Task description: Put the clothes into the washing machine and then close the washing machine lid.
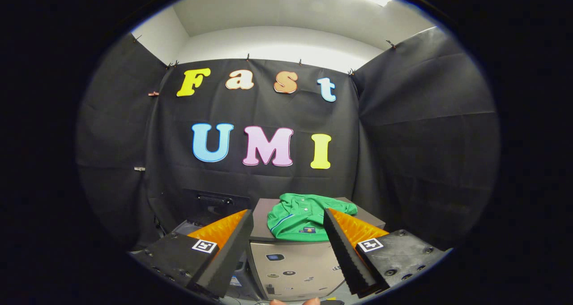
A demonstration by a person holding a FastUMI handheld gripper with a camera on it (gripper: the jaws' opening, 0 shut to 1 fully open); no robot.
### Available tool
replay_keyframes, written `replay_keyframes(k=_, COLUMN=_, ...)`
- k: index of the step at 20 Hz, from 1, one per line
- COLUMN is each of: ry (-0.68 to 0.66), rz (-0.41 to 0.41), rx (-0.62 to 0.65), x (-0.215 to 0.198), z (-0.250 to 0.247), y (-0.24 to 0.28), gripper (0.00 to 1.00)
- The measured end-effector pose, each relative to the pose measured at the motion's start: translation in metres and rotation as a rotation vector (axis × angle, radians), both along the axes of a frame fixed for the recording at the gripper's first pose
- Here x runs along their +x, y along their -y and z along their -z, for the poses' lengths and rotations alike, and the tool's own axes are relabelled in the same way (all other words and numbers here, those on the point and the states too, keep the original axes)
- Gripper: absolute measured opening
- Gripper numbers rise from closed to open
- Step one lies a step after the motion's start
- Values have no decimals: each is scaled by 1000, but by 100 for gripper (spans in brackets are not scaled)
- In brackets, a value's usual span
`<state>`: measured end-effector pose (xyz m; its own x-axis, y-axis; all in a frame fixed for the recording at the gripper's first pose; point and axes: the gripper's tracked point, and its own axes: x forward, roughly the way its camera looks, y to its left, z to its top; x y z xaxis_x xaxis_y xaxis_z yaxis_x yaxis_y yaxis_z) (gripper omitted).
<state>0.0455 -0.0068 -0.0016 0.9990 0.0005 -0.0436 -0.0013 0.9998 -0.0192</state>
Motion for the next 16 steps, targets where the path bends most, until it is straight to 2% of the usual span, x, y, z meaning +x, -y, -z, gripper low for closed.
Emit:
replay_keyframes(k=12, ry=-281, rz=30, rx=52, x=126, z=56, y=26, gripper=98)
replay_keyframes(k=16, ry=-371, rz=33, rx=24, x=160, z=78, y=29, gripper=99)
